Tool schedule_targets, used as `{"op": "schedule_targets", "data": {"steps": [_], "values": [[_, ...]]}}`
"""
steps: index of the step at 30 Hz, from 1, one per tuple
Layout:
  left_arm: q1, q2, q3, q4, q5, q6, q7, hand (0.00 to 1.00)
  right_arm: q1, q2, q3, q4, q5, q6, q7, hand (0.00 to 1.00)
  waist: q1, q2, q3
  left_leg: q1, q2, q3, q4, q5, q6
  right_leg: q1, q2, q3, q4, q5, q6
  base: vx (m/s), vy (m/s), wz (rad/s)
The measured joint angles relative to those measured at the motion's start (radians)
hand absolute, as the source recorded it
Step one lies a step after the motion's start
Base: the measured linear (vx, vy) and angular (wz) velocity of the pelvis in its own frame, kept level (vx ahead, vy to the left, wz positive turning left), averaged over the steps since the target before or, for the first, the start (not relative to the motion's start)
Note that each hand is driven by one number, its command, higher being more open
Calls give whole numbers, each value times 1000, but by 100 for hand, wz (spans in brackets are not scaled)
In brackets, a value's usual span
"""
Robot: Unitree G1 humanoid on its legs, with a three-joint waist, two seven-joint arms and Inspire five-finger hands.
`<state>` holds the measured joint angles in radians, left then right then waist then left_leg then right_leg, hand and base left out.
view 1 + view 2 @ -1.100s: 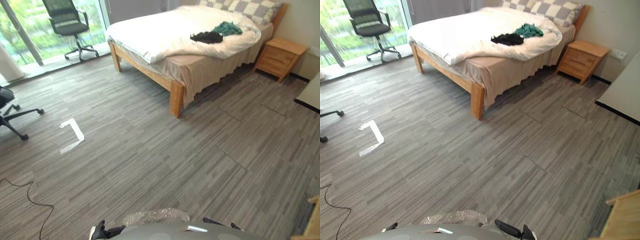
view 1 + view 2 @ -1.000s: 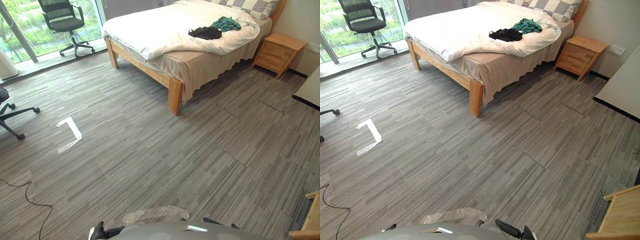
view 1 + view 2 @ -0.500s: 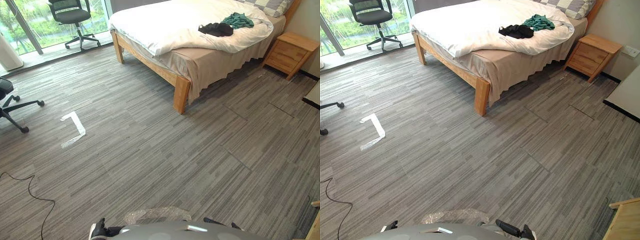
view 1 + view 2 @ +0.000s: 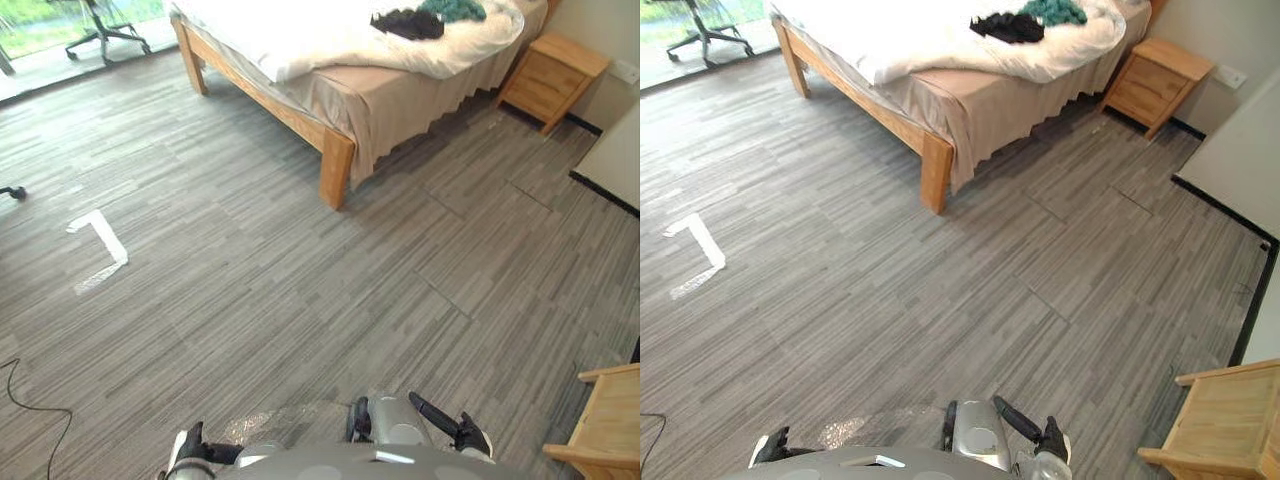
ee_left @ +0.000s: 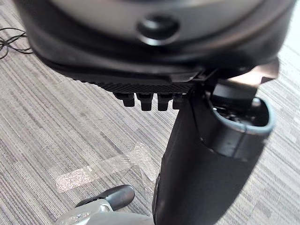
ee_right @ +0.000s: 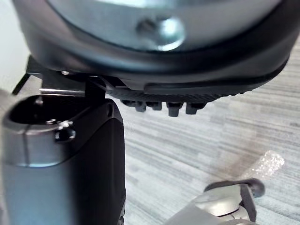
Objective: Tidy up the quilt and then pick up the clothes from the bed and put them into the laundry hamper
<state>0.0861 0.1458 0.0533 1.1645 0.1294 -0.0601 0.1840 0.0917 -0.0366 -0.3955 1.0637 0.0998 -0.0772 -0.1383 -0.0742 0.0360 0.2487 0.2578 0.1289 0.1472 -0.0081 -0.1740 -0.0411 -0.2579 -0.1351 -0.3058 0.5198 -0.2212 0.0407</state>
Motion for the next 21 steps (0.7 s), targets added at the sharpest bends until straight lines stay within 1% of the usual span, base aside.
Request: {"op": "schedule_targets", "data": {"steps": [1, 2, 3, 4, 5, 6, 7, 8, 9, 10, 11, 12, 13, 14, 15, 16, 17, 18, 19, 20, 21], "values": [[-18, -16, 0, 3, 1, -1, 0, 100, -14, -11, -11, -15, 16, -1, 0, 100, -7, 27, 20, 7, 33, 18, -6, -5, -8, -56, -12, 9, -63, 31, 32, 376, -265, -22], [-20, -25, 1, 3, 1, -3, -1, 100, -25, -19, -12, -21, 32, -2, 3, 100, -15, 33, 31, 19, 47, 39, -11, -5, -8, -90, -37, 10, -137, 69, 58, 494, -349, -38], [-31, -28, 1, 5, 1, -4, -1, 100, -29, -23, -16, -21, 35, -4, 4, 100, -17, 21, 38, 48, 50, 68, -14, -9, -13, -110, -74, 8, -227, 122, 74, 375, -272, -33], [-35, -29, 1, 8, 2, -4, -3, 100, -28, -23, -17, -21, 36, -4, 4, 100, -18, 14, 44, 72, 54, 80, -14, -14, -22, -110, -88, 8, -259, 139, 75, 531, -414, -31], [-25, -22, 2, 14, 6, -6, -7, 100, -18, -15, -12, -13, 46, -1, 4, 100, -18, -4, 43, 121, 59, 101, -14, -24, -38, -101, -110, 7, -296, 152, 74, 637, -510, -30], [-29, -29, 8, 15, 6, -11, -17, 100, -20, -11, -12, -2, 74, 0, 5, 100, -20, 14, 46, 156, 96, 123, 6, -18, -54, -120, -90, 2, -214, 262, 49, 771, -665, -32], [-29, -43, 24, 14, 10, -19, -21, 100, -20, -10, -13, 7, 72, 1, 7, 100, -22, 34, 42, 139, 128, 133, 66, 12, -96, -144, -61, 2, -150, 264, 24, 658, -616, -33], [-29, -52, 30, 11, 14, -27, -28, 100, -22, -9, -29, 14, 79, 2, 9, 100, -25, 46, 43, 110, 156, 131, 137, 31, -104, -150, -40, 1, -126, 242, -12, 617, -669, -41], [-23, -70, 64, -4, 21, -33, -33, 100, -24, -27, -48, 25, 81, 7, 20, 100, -23, 74, 42, 14, 216, 101, 339, 102, -55, -134, 3, -13, -125, 200, -50, 667, -655, -50], [-13, -87, 113, -30, 12, -38, -35, 100, -25, -38, -39, 42, 70, 22, 19, 100, -21, 86, 48, -90, 275, 70, 561, 257, 45, -77, 48, -16, -161, 171, -72, 695, -594, -50], [-7, -90, 124, -45, -7, -47, -37, 100, -26, -47, -32, 50, 68, 26, 18, 100, -18, 85, 55, -136, 301, 62, 682, 274, 67, -36, 76, -16, -184, 162, -80, 731, -488, -45], [-1, -92, 142, -77, -17, -60, -45, 100, -23, -54, -17, 61, 65, 40, 2, 100, -9, 87, 63, -197, 306, 27, 860, 230, 26, 66, 121, -5, -239, 152, -101, 698, -419, -38], [2, -91, 153, -97, -17, -67, -47, 100, -16, -57, 14, 54, 65, 44, -7, 100, -3, 75, 64, -251, 277, -9, 953, 171, -25, 136, 146, 8, -288, 141, -107, 783, -456, -56], [1, -86, 153, -123, -19, -79, -46, 100, -22, -62, 59, 38, 41, 43, -11, 100, 15, 60, 61, -332, 227, -13, 1035, 106, -58, 204, 169, 37, -352, 124, -108, 612, -337, -54], [0, -84, 151, -135, -22, -87, -46, 100, -27, -65, 76, 39, 21, 43, -15, 100, 26, 54, 63, -373, 203, -12, 1048, 74, -68, 236, 176, 48, -380, 121, -106, 598, -285, -71], [-2, -82, 148, -155, -46, -101, -49, 100, -55, -72, 93, 45, -21, 46, -22, 100, 42, 45, 68, -444, 156, 22, 1041, 6, -63, 297, 189, 70, -419, 128, -114, 602, -242, -58], [-3, -82, 148, -167, -53, -113, -53, 100, -69, -78, 93, 47, -55, 49, -26, 100, 56, 43, 69, -499, 124, 79, 976, -40, -54, 366, 196, 73, -461, 126, -112, 608, -221, -46], [-4, -82, 148, -176, -63, -115, -52, 100, -75, -77, 93, 47, -55, 49, -28, 100, 63, 38, 70, -516, 105, 109, 914, -56, -49, 399, 197, 79, -480, 123, -106, 621, -169, -36], [-7, -89, 148, -187, -83, -117, -51, 100, -87, -71, 91, 36, -55, 46, -35, 100, 82, 31, 68, -544, 60, 169, 733, -60, -40, 452, 196, 91, -513, 116, -95, 637, -110, -36], [-10, -87, 150, -191, -89, -116, -50, 100, -103, -69, 90, 30, -55, 39, -40, 100, 87, 25, 70, -572, 2, 197, 510, -19, -4, 504, 193, 94, -546, 102, -77, 782, -86, -38], [-11, -86, 151, -194, -92, -117, -50, 100, -109, -64, 90, 21, -54, 29, -40, 100, 90, 21, 72, -588, -30, 214, 360, 36, 16, 544, 192, 97, -568, 86, -67, 657, -34, -26]]}}
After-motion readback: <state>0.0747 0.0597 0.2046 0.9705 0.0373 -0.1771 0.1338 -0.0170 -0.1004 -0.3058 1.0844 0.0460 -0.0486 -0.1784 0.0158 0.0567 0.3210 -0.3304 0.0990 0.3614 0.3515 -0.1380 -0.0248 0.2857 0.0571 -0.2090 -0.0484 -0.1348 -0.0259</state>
